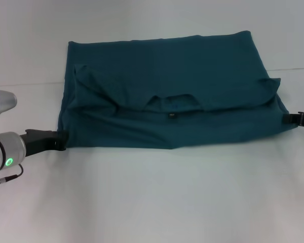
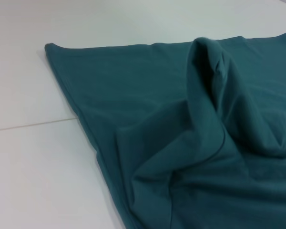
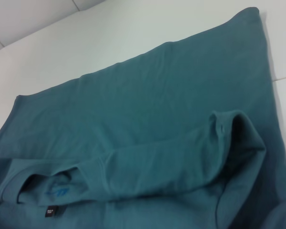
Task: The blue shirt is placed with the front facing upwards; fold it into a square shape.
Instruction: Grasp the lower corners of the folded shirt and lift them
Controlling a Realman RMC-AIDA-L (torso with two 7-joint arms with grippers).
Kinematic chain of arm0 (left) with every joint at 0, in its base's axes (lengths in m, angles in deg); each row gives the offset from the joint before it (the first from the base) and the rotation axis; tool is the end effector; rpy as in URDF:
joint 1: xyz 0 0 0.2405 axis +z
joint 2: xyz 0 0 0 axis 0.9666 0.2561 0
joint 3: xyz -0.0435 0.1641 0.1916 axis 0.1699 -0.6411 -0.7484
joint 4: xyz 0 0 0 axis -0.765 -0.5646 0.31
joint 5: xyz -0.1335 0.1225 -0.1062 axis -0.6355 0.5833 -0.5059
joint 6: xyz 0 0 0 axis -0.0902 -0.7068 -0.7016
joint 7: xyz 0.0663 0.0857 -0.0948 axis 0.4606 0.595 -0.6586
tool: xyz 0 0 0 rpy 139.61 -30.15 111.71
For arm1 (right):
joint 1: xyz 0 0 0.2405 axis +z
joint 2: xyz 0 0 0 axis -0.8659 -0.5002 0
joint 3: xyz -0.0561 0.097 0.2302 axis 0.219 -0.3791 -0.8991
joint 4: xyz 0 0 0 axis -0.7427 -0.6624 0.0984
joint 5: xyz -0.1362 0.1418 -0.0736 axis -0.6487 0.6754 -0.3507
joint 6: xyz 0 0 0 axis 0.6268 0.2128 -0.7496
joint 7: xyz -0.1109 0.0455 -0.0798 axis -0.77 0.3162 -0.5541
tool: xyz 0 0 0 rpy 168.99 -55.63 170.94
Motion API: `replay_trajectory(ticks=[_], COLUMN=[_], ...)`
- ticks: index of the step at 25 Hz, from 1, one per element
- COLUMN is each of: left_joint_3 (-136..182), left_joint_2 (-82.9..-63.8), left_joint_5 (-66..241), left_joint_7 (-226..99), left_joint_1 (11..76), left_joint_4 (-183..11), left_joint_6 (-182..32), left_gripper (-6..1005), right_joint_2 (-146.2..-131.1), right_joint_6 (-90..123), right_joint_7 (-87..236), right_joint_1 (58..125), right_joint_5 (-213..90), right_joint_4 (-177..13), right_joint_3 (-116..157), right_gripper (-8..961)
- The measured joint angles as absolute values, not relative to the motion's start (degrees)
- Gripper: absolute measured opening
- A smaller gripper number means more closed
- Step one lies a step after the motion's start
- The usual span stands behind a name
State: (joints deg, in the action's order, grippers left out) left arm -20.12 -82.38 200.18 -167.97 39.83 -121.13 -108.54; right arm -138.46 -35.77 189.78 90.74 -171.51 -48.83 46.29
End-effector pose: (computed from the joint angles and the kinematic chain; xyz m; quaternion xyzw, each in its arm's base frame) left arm -0.2920 0.4063 -0.0280 -0.8339 -0.4001 -0.0898 0.3694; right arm 0.3523 0.3803 0.0721 -0.7435 0.5490 0.1768 0.3384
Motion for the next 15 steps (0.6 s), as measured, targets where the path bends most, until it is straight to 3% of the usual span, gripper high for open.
replay_trajectory(ticks=[6, 15], left_joint_3=[-20.1, -20.1], left_joint_2=[-82.38, -82.29], left_joint_5=[200.2, 202.9], left_joint_7=[-168.3, -171.7], left_joint_1=[39.8, 41.9], left_joint_4=[-121.5, -125.7], left_joint_6=[-108.6, -111.1], left_gripper=[0, 0], right_joint_2=[-138.45, -137.99], right_joint_6=[-35.8, -36.0], right_joint_7=[189.8, 189.8], right_joint_1=[90.6, 90.0], right_joint_5=[-171.5, -171.5], right_joint_4=[-48.8, -48.8], right_joint_3=[46.3, 46.2], right_gripper=[16, 16])
